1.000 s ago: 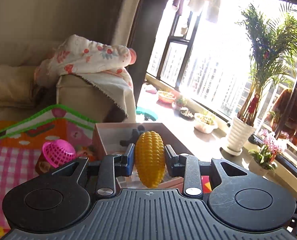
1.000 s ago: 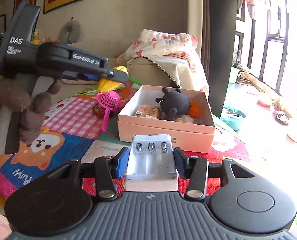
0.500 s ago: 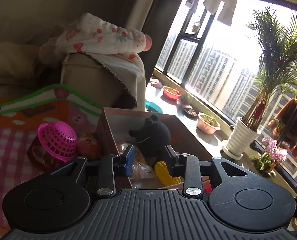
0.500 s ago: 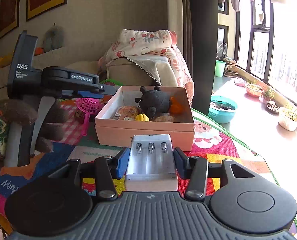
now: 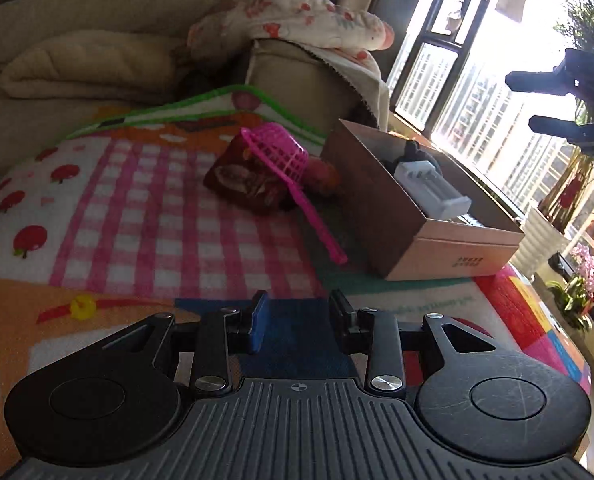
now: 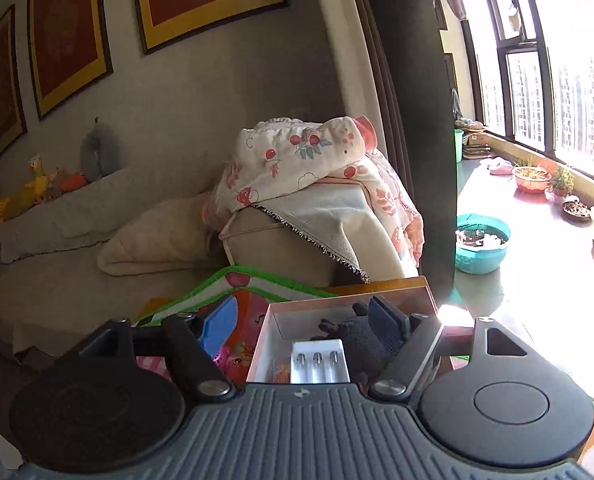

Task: Organize objects
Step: 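Place the corn in the pink box with the left tool while the right tool places the battery holder in, then grasp the pink mesh basket by its handle with the left tool and lift it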

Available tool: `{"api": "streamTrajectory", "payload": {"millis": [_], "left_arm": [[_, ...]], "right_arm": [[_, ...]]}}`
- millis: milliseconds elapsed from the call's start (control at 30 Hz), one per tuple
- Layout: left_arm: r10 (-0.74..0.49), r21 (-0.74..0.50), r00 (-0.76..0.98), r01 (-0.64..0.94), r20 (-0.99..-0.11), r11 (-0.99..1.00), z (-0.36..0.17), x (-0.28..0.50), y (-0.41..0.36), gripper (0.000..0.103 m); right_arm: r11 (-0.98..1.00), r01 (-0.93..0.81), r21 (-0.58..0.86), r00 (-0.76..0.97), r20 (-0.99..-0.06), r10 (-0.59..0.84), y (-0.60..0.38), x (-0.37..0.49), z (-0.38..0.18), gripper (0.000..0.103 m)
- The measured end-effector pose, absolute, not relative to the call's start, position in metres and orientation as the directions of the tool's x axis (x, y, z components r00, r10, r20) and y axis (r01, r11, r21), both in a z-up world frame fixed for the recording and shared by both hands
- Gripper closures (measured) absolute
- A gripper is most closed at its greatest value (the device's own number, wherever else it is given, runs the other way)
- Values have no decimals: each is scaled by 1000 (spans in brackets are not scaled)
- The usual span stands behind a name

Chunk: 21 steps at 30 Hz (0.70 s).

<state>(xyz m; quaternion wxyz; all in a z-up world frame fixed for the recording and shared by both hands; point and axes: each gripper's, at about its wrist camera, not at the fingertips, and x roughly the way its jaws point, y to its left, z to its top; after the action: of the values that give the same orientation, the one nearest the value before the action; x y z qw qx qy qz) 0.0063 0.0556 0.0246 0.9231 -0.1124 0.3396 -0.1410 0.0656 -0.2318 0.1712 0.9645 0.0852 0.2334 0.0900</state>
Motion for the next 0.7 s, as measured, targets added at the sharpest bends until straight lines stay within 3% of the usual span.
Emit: {"api": "streamTrajectory", "payload": {"millis": [67,267,433,600,700], "left_arm": [[-332,-315,734,168,-593,934,23,11,61,67],[-326,-316,770,169,-549,933,31,35,52,67],[-269,-304,833,128,-483,944,51,69,43,67],[-232,-377,863,53,-449,925,65,107,54,67],[-229,-476,842,-37,-489,879,59,136,73,67]], "right_arm": [[979,-111,172,883,-435,177,-229,56,158,19],[994,-105,-11,863,-497,86,-212,9,97,14],[988,-135,-80,852,-518,75,-193,-19,52,6],[976,-162,-147,866,-496,69,-176,-30,36,4],[979,-168,-117,870,-484,91,-180,-32,37,0]]}}
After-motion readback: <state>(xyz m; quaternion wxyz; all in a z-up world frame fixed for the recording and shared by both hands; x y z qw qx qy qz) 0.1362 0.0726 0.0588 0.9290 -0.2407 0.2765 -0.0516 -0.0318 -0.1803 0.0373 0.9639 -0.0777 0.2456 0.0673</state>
